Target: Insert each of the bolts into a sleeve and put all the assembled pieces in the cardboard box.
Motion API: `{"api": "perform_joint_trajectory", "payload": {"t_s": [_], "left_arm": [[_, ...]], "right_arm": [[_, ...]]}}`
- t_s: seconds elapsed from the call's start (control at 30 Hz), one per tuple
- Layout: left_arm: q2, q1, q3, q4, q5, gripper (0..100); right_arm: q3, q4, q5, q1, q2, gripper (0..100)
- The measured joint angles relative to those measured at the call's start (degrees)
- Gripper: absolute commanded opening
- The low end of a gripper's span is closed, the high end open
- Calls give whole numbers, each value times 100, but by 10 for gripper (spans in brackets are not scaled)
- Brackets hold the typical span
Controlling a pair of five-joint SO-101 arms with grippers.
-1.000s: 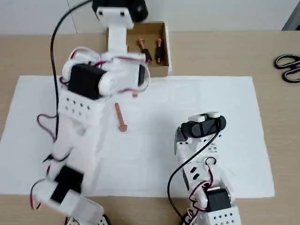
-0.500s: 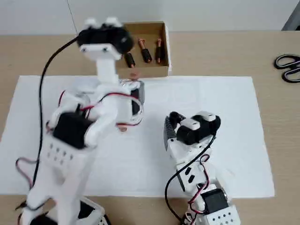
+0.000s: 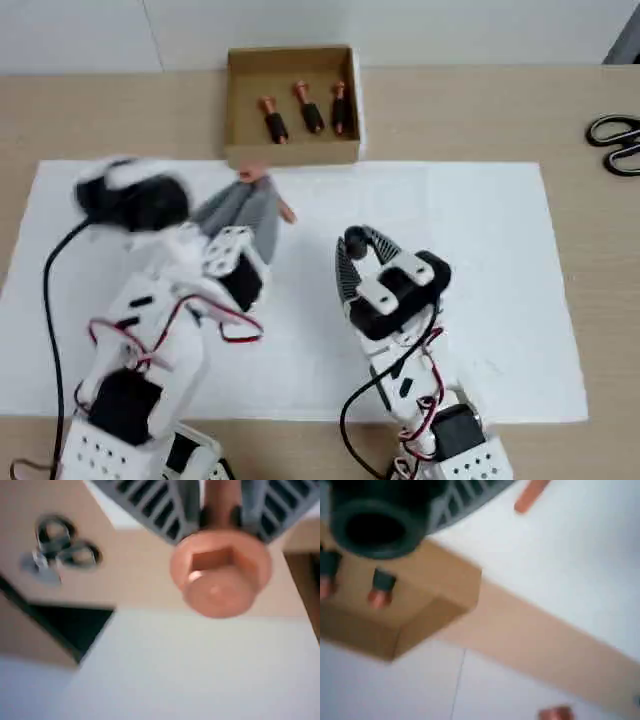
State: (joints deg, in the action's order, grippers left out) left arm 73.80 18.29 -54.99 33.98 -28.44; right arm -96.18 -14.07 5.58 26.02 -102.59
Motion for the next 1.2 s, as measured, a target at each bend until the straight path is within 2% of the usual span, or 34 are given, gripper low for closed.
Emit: {"api": "perform_joint_trajectory", "payload": {"t_s": [0.17, 0.27, 0.37, 0.47, 0.77, 0.97, 1.2], "left_arm": [[888, -88, -607, -914, 0, 6], [1011, 123, -765, -1002, -18, 6], [1011, 422, -844, -1011, -18, 6], [1020, 615, -835, -1020, -18, 6], [1029, 668, -835, -1002, 1020, 6], [1029, 712, -897, -730, 1081, 6], [1029, 1512, -905, -721, 1081, 6]], "right_arm": [[0, 255, 9, 62, 0, 4], [0, 290, 211, 466, 0, 4], [0, 308, 721, 1046, 0, 4], [0, 325, 923, 1292, 0, 4], [0, 325, 967, 1125, 0, 4], [0, 325, 967, 879, 0, 4], [0, 325, 967, 844, 0, 4]]}}
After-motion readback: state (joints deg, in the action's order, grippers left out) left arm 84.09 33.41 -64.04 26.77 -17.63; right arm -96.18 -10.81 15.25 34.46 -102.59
